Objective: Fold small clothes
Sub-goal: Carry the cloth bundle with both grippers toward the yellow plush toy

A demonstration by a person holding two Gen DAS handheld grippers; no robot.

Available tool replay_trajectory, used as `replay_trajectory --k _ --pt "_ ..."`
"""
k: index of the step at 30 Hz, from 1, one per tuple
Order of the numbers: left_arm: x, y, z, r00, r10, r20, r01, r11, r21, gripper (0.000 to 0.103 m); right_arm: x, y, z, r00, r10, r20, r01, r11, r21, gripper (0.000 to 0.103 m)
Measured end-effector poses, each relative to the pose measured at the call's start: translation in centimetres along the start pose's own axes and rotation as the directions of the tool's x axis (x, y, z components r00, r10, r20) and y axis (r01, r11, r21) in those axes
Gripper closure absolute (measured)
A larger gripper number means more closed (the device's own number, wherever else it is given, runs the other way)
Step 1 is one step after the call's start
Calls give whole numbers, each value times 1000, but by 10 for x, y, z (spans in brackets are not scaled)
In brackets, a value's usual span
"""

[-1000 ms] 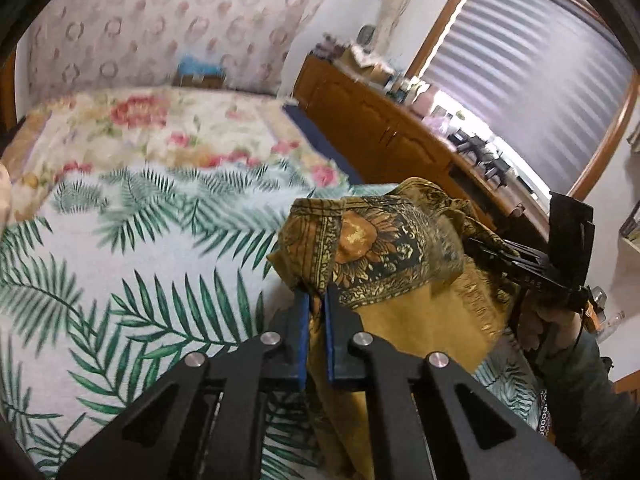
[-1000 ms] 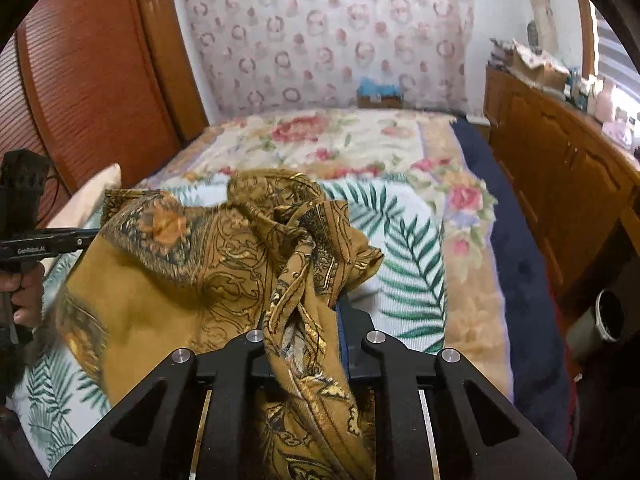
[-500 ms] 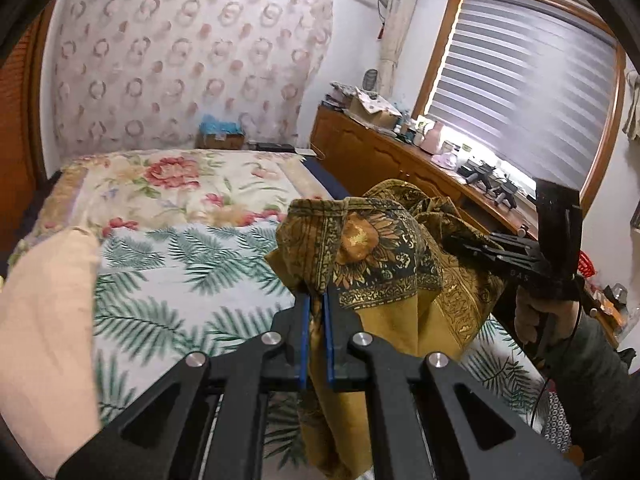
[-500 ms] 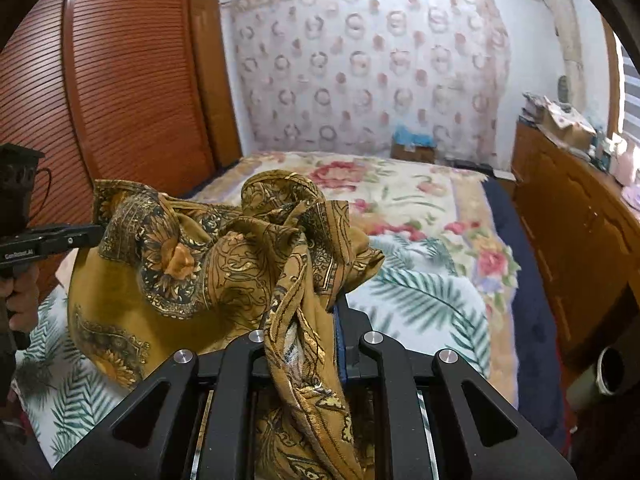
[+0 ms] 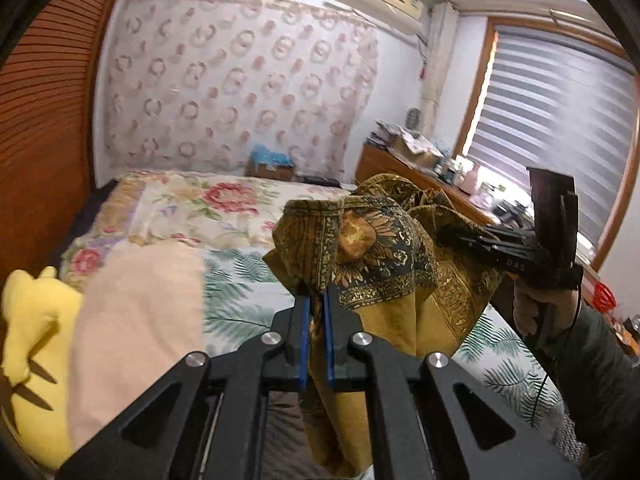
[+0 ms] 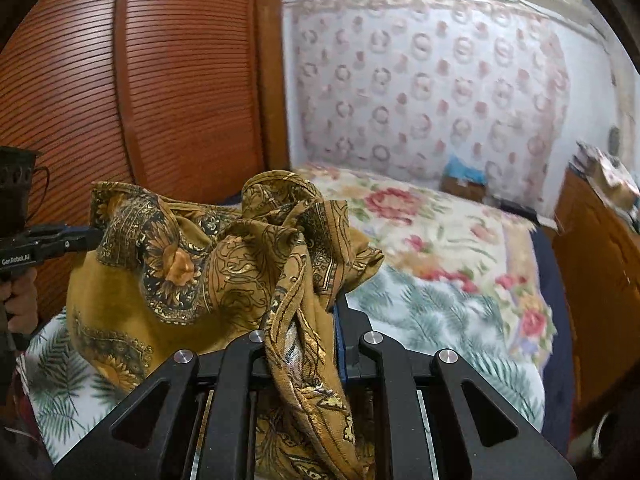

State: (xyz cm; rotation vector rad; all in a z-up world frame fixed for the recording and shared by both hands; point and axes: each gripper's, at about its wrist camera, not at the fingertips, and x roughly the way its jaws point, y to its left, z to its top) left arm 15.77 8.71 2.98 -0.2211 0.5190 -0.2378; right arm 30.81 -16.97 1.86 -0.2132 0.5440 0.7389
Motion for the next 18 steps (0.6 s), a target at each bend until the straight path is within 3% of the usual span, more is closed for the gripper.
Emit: replay_trajectory --k 10,18 --pt "-29 70 -24 988 145 61 -137 983 -123 100 72 81 73 994 106 11 -103 980 -171 91" --pt "-49 106 -71 964 257 71 -234 942 -241 100 149 148 116 980 187 -64 -197 930 -310 92"
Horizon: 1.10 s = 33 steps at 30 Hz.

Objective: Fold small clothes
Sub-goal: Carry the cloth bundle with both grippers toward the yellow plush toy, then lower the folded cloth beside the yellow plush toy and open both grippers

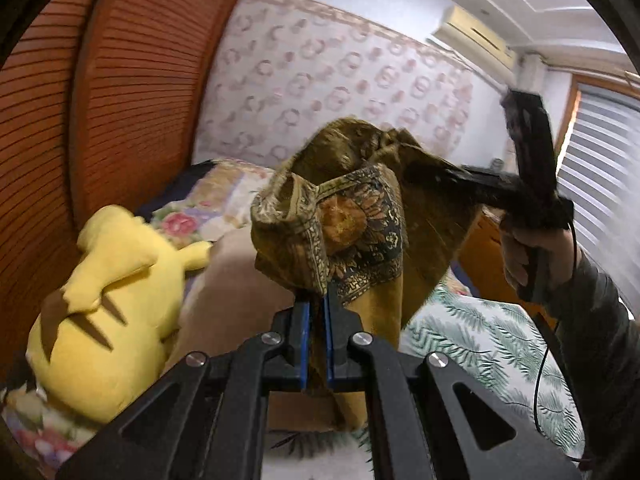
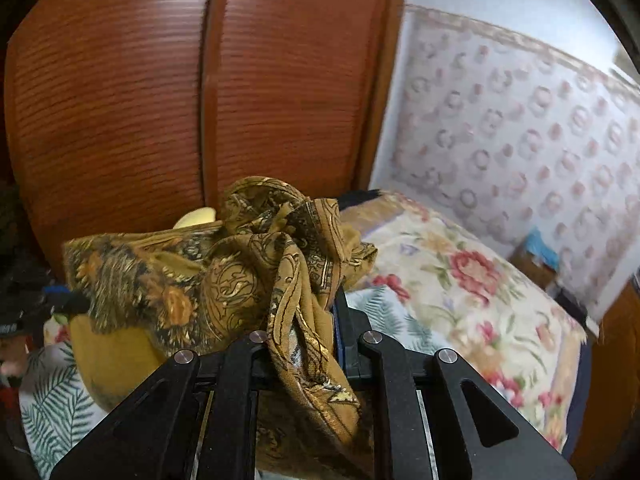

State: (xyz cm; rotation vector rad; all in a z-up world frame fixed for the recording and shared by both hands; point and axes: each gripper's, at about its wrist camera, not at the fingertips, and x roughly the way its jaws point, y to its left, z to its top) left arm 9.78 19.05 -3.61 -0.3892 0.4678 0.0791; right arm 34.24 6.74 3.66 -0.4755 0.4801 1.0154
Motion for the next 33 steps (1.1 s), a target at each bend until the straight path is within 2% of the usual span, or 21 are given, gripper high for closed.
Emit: replay_trajectory --k 3,6,10,12,14,17,20,24,27,30,33 --pt "-3 18 -13 1000 19 -7 -19 999 -51 100 31 17 18 999 46 -16 -46 998 -35 92" --pt "6 37 -24 996 72 -48 -75 994 -77 100 58 31 29 996 81 -37 -83 995 -60 92" --pt "23 59 -36 986 119 -117 -132 985 -112 100 100 38 36 995 53 -90 -58 996 -63 87" --pt "26 62 -43 982 131 -132 -147 983 -112 100 113 30 36 994 31 -106 -34 999 -21 66" --pt "27 64 -46 981 137 -136 -152 982 -108 100 113 20 34 995 -3 -95 6 1000 30 51" --pt "28 63 -47 979 147 -144 -163 981 -107 100 101 9 32 997 -68 -41 70 996 54 46" --pt "29 64 -47 976 156 -151 -172 980 -101 99 97 5 29 996 -84 -30 86 994 65 44" --pt "29 63 -48 973 165 -160 -181 979 -91 99 102 13 8 996 21 -81 -14 997 80 44" --pt "30 62 -49 971 172 -165 -187 979 -83 99 120 21 -8 989 72 -128 -61 994 90 44" --pt "30 60 -48 969 180 -168 -194 978 -72 99 145 25 -25 978 95 -185 -74 990 117 44" --pt "32 59 -48 966 190 -177 -204 976 -69 99 166 25 -35 977 104 -185 -78 987 140 44"
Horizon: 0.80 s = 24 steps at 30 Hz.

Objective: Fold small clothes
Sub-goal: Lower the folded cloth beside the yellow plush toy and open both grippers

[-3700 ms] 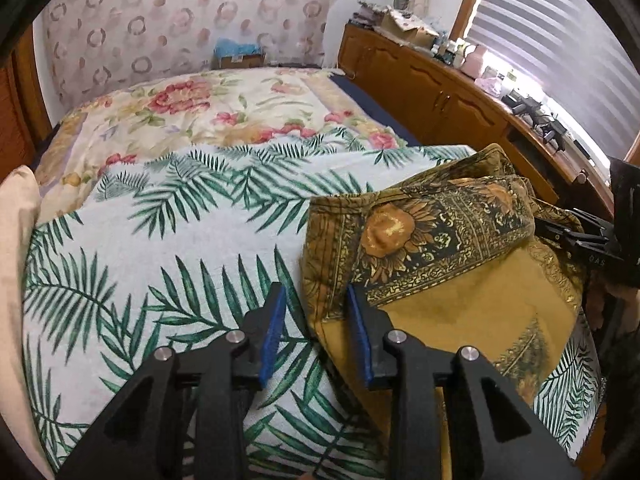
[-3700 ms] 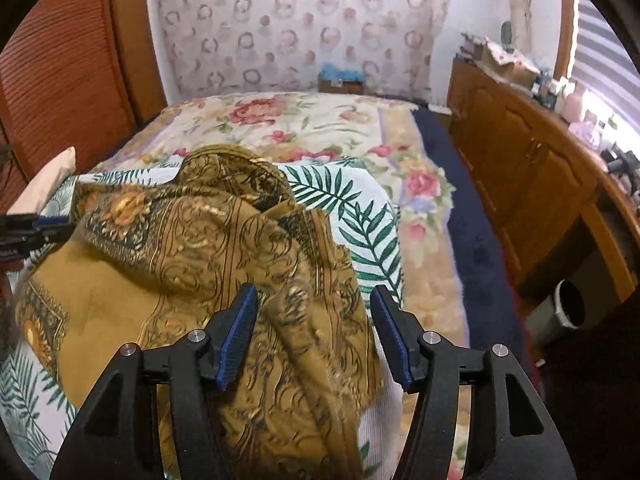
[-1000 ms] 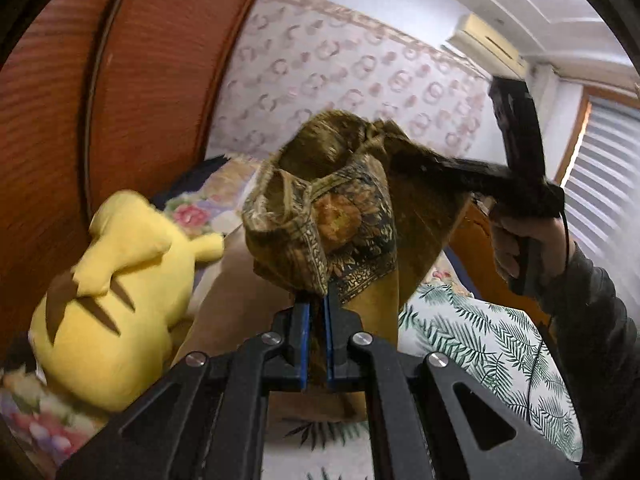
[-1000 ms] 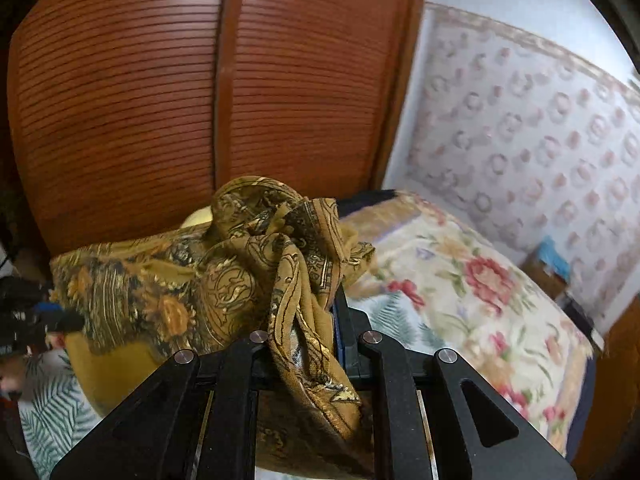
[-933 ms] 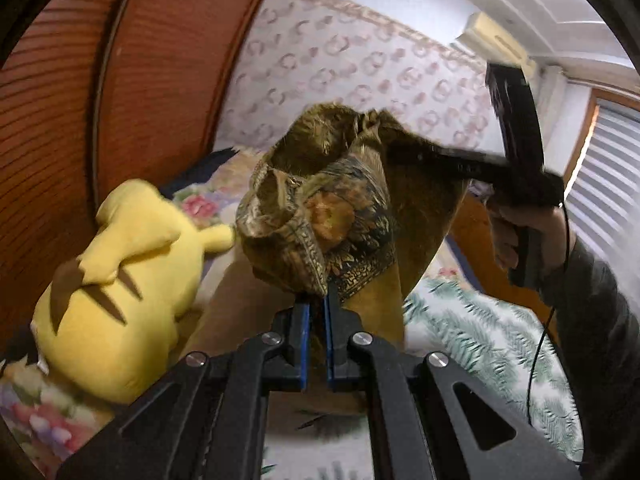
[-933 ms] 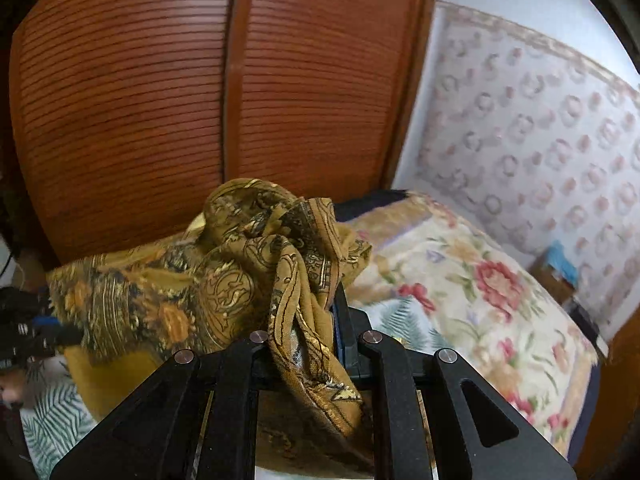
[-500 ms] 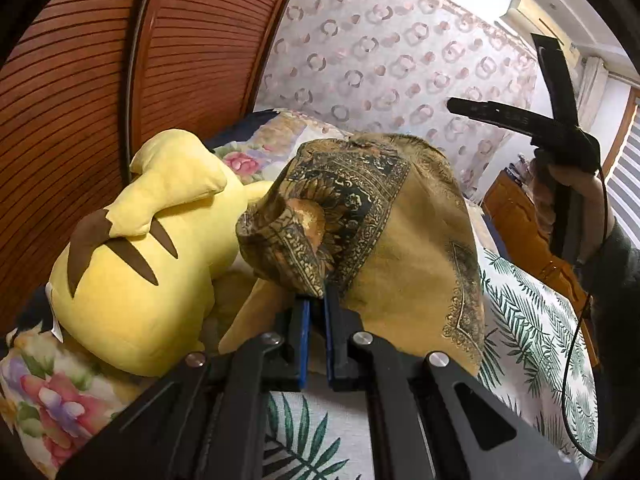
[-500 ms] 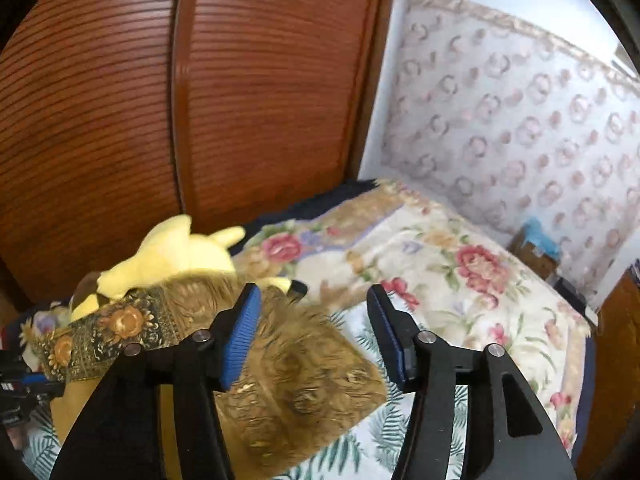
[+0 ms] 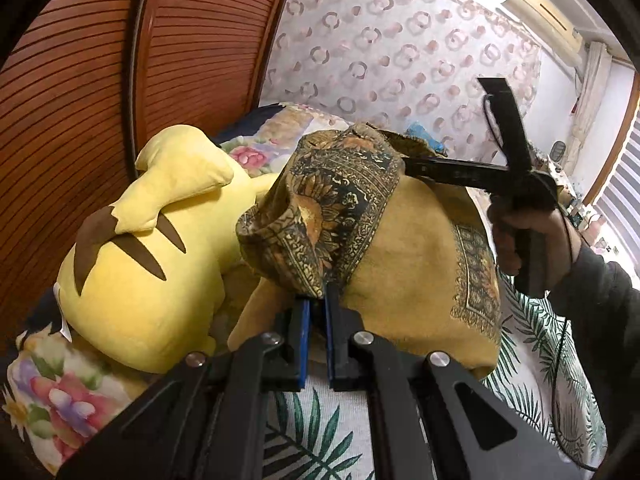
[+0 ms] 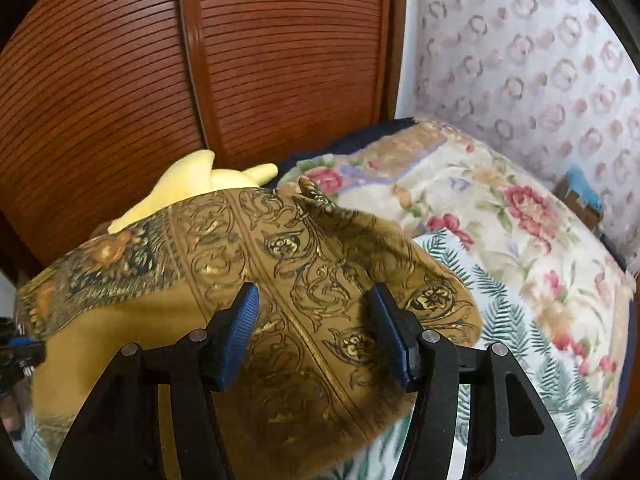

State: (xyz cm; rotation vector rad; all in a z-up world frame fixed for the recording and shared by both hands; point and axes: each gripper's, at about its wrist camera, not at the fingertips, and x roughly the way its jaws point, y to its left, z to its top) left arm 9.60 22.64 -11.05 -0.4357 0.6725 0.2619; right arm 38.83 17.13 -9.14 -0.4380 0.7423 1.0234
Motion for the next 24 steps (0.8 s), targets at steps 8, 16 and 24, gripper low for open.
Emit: replay_trajectory --k 8,16,24 --pt "-15 -9 4 999 38 29 -39 997 67 93 -14 13 -2 995 -93 23 93 995 29 44" --pt "-49 -25 8 992 73 106 -90 983 163 84 -79 31 -34 991 -81 107 73 995 72 44" --pt "-79 -53 6 985 75 158 -109 969 221 82 -146 52 -72 980 -114 165 98 990 103 44"
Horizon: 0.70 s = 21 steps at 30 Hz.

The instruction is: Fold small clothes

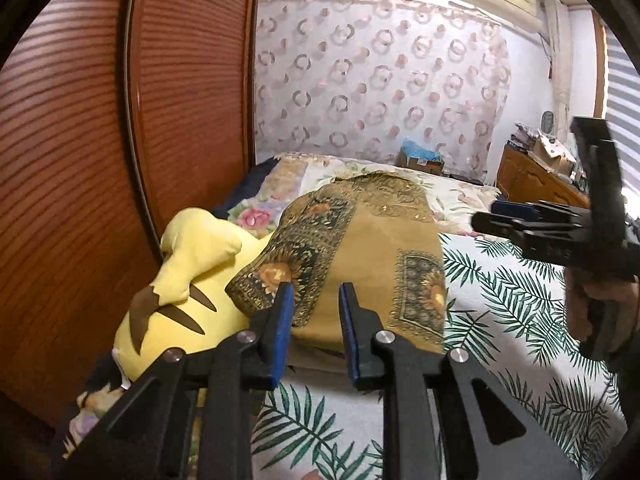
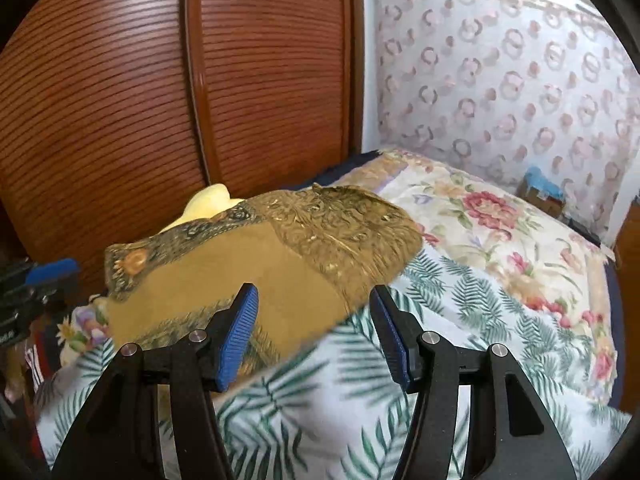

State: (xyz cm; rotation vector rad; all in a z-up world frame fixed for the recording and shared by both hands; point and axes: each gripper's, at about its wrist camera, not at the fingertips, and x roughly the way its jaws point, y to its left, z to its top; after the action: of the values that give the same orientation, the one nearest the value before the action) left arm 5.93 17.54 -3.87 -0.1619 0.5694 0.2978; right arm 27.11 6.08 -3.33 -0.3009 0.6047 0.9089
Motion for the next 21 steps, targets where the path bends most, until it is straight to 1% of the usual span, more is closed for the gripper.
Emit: replay_trajectory --k 1,3,6,8,13,16,17,19,21 --pt "-3 -4 1 1000 -1 2 1 1000 5 82 -8 1 -2 1000 -7 6 7 1000 3 44" --pt "-9 -9 1 1000 -5 6 5 1000 11 82 -26 2 -8 999 -25 19 25 1000 18 39" --pt "-16 -17 2 1000 4 9 -5 1000 17 82 -52 3 -19 997 -55 47 53 998 36 37" --pt "-21 -26 1 999 -24 23 23 999 40 82 -67 3 -26 996 -72 60 69 997 44 37" --pt "-32 -48 3 998 -42 46 39 996 75 82 -103 2 -41 990 -111 90 106 993 60 36" --pt "-38 -62 6 996 -78 46 74 994 87 82 -127 3 -52 984 -143 111 135 988 76 36" --pt "-40 -67 7 996 -81 48 77 993 89 82 -133 2 -55 982 -151 115 142 986 83 33" --pt "-44 -76 8 994 -94 50 90 992 85 82 -148 0 -61 976 -171 132 158 981 109 24" --pt "-46 -86 8 992 -114 51 109 990 90 81 -162 -2 -68 971 -190 144 170 976 137 13"
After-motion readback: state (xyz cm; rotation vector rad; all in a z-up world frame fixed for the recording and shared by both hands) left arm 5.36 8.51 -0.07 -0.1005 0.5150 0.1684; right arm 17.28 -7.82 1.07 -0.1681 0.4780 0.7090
